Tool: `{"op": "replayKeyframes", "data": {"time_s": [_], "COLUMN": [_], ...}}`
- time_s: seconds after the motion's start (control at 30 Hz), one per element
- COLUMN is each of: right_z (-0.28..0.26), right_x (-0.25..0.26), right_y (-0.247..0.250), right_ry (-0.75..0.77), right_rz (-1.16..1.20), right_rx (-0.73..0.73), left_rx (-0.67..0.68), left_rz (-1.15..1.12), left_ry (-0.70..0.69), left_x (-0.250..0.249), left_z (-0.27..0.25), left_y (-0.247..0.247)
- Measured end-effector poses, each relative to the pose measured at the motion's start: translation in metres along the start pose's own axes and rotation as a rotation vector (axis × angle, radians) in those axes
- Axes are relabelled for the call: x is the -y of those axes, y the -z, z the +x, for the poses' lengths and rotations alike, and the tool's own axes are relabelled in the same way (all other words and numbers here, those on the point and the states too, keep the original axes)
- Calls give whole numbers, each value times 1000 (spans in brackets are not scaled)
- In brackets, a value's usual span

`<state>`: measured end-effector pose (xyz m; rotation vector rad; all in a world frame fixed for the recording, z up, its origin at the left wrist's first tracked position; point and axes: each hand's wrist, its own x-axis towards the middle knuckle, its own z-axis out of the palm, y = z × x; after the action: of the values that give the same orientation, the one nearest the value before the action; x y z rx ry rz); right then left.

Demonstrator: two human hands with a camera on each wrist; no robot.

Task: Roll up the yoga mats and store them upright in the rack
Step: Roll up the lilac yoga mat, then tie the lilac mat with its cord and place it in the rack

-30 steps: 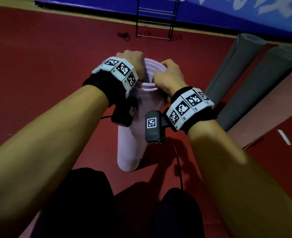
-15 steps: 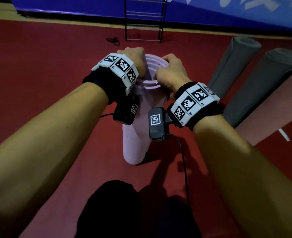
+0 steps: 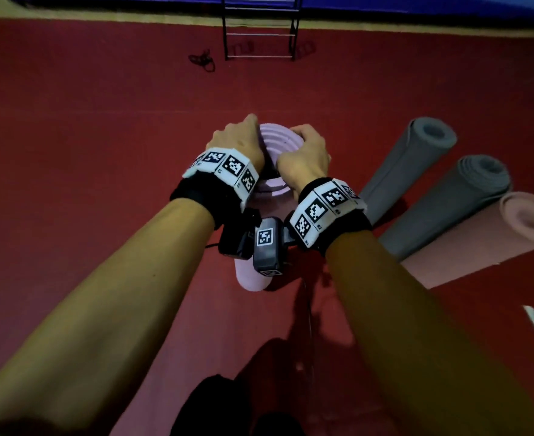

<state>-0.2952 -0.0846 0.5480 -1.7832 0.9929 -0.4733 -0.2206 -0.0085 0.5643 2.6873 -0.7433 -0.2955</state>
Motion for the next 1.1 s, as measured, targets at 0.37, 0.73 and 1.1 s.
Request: {"op": "replayKeyframes", "data": {"time_s": [0.37,0.73,1.1], "right_z": [-2,75,229], "right_x": [185,290,330], "right_y": [21,1,-43], "right_ry": [-54,19,54], "right_rz": [-1,66,15], "right_rx": [47,36,179], "left_rx": [56,14,91], "left_rz": [-12,8,116], "left_ry": [30,37,117], "left_x": [-16,-27,-34], "left_z": [19,117,279], "left_y": [189,280,298]}}
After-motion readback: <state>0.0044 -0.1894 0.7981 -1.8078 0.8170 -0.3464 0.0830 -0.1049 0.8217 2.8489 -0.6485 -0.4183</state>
